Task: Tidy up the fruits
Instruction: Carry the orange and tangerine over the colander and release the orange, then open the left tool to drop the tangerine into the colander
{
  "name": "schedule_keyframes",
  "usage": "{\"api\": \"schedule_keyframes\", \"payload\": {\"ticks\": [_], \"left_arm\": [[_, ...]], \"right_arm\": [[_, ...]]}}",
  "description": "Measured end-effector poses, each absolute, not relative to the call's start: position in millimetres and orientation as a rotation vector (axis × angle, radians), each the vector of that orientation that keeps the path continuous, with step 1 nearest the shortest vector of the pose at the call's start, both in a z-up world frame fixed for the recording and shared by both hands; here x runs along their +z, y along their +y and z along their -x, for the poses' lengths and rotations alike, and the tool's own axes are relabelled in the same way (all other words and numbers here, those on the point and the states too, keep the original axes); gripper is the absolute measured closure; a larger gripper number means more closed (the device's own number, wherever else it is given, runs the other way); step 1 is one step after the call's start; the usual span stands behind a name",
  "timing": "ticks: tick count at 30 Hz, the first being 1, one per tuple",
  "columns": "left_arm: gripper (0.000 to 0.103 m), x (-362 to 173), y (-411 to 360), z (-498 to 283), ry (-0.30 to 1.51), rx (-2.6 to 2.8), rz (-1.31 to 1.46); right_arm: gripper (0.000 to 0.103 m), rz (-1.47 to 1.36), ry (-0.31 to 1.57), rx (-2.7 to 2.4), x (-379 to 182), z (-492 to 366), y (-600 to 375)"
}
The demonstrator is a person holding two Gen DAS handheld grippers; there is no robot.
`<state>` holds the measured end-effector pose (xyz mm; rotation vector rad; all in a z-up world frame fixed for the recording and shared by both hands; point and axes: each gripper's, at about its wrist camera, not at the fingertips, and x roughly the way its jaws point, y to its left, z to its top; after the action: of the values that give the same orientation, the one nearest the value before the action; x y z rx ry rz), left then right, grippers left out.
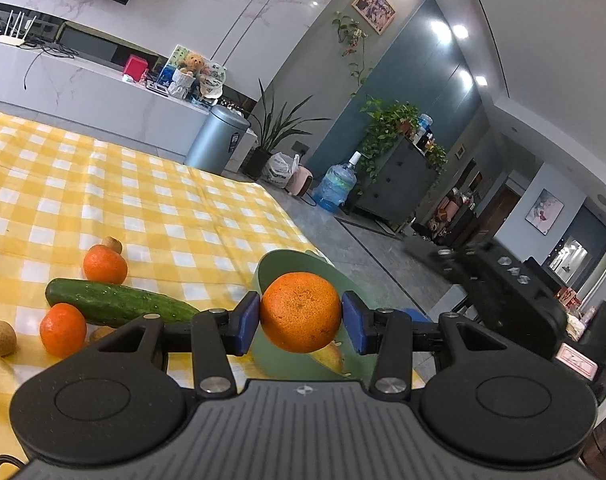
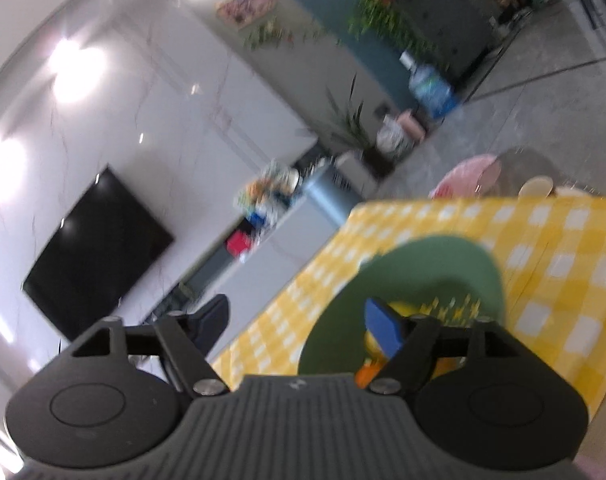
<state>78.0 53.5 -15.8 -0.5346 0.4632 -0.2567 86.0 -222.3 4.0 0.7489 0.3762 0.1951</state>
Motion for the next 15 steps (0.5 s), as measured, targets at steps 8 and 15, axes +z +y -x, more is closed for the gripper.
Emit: {"api": "schedule_keyframes", "payload": {"ticks": [8, 15], "left_arm": [[0.052, -13, 33, -104, 0.513, -0.295, 0.514], [0.052, -15, 13, -130, 0.538, -0.323, 0.486]], "right_arm": [[0.024, -0.864, 0.342, 0.079, -1, -84, -256], [0.024, -0.973, 0.364, 0.098, -10, -87, -268]]}}
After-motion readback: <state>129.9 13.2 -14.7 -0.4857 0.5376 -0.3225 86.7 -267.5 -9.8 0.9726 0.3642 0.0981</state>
